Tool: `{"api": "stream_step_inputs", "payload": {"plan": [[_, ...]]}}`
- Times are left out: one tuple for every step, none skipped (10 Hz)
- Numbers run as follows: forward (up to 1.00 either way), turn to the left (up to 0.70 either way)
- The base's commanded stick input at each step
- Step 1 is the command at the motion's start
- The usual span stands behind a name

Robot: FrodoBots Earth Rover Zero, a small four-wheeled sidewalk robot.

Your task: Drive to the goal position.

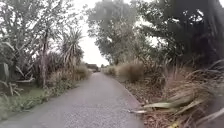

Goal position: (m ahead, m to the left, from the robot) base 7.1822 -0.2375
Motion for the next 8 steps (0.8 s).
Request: {"api": "stream_step_inputs", "payload": {"plan": [[0.70,0.00],[0.70,0.00],[0.70,0.00],[0.70,0.00],[0.70,0.00],[0.70,0.00],[0.70,0.00],[0.70,0.00]]}}
